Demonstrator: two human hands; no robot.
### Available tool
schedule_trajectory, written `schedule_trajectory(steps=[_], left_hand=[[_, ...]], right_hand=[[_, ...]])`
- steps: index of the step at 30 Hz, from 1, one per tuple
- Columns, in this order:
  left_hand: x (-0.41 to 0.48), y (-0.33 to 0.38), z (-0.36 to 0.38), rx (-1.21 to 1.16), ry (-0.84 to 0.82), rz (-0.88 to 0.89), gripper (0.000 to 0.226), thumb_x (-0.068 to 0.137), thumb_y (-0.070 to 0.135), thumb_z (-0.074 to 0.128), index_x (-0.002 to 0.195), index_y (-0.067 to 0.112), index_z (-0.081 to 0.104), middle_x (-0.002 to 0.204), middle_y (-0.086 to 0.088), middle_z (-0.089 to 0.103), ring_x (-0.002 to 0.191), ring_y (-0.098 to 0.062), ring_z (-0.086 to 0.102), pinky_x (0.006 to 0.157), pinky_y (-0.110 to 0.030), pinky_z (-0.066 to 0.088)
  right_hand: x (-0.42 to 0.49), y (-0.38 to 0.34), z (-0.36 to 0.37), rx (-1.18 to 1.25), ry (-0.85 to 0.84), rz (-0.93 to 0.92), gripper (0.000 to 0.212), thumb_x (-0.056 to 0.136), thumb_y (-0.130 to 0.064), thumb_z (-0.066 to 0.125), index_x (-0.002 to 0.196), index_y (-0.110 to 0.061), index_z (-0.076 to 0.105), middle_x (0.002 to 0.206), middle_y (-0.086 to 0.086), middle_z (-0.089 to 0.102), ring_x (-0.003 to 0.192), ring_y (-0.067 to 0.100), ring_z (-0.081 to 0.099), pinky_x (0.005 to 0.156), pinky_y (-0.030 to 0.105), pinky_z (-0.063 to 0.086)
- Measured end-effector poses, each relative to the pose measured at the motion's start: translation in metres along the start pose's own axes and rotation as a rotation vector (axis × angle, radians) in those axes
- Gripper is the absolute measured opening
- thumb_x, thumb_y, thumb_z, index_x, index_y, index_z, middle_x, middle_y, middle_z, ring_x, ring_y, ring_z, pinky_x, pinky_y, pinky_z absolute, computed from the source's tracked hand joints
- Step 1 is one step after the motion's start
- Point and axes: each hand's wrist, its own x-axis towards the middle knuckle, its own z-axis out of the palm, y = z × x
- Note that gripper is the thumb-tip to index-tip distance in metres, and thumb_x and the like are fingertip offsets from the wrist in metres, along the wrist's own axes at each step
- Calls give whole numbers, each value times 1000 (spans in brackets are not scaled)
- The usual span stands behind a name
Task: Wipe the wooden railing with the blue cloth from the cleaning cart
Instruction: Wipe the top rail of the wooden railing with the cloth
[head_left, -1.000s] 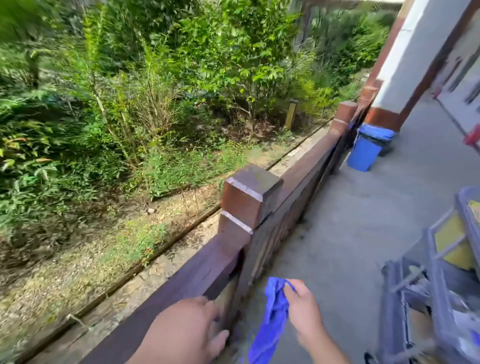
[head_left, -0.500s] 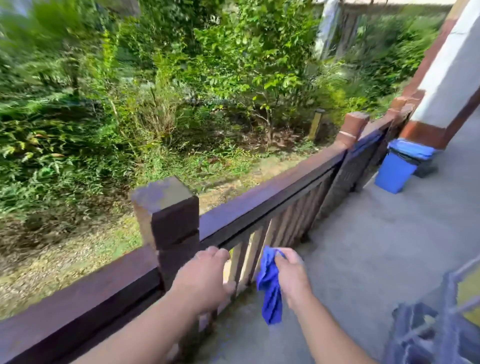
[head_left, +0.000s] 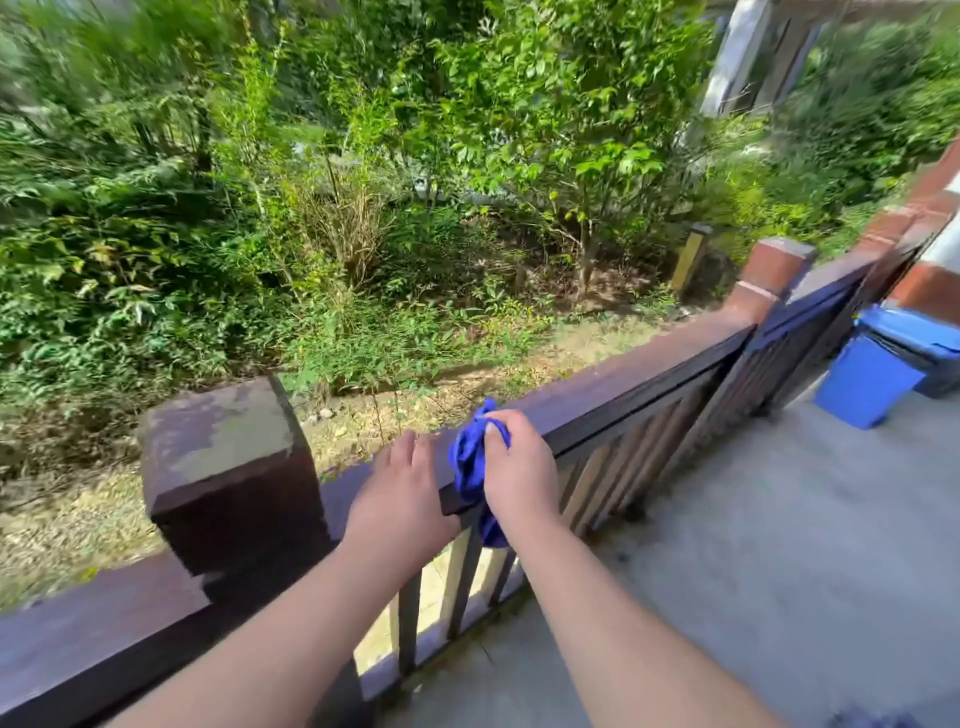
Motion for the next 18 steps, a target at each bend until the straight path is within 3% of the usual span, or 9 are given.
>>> schedule_trajectory(steps=[2, 4, 7, 9, 12, 14, 18], left_hand=[[26, -1, 17, 15, 6, -26, 106, 75, 54, 71, 157, 11, 20, 165, -11, 22, 150, -30, 22, 124, -41, 24], [55, 1, 33, 70, 11, -51, 105, 71, 58, 71, 154, 7, 30, 159, -15, 35, 146, -32, 32, 121, -40, 26], [98, 3, 55, 151, 40, -45, 88, 62, 67, 58, 124, 4, 60, 117, -15, 67, 105, -38, 66, 88, -45, 54], [120, 8, 67, 203, -46, -113, 77, 63, 67, 52, 119, 15, 59, 111, -7, 67, 102, -32, 67, 82, -42, 54], [152, 29, 80, 261, -85, -148, 74, 59, 78, 55, 108, 22, 55, 108, -2, 66, 102, -29, 66, 81, -42, 54], [171, 51, 87, 264, -120, -141, 85, 52, 89, 50, 105, 23, 55, 104, -1, 64, 102, -27, 65, 78, -42, 52], [211, 94, 96, 235, -176, -91, 80, 59, 78, 59, 118, 25, 52, 116, 1, 59, 111, -25, 60, 86, -40, 51]], right_hand=[[26, 8, 14, -95, -14, -60, 14, 101, -35, 43, 106, -37, 57, 93, -6, 70, 83, 22, 61, 66, 34, 43], [57, 24, 30, -217, -74, -216, 17, 101, -31, 44, 110, -31, 58, 96, 3, 72, 85, 31, 64, 68, 40, 49], [91, 55, 51, -490, -293, -483, 17, 94, -20, 50, 105, -22, 63, 106, 7, 71, 94, 35, 64, 68, 42, 52], [107, 79, 56, -562, -411, -604, 18, 89, -17, 52, 101, -19, 65, 120, 1, 69, 101, 33, 64, 68, 39, 54], [144, 115, 39, -568, -435, -604, 23, 86, -19, 57, 105, -22, 69, 129, -2, 68, 109, 34, 63, 89, 40, 53], [177, 141, 18, -597, -440, -541, 28, 88, -21, 56, 114, -22, 68, 136, 1, 64, 118, 34, 61, 109, 44, 41], [241, 185, -34, -601, -394, -450, 32, 86, -17, 57, 116, -19, 70, 139, 2, 62, 121, 33, 60, 117, 47, 30]])
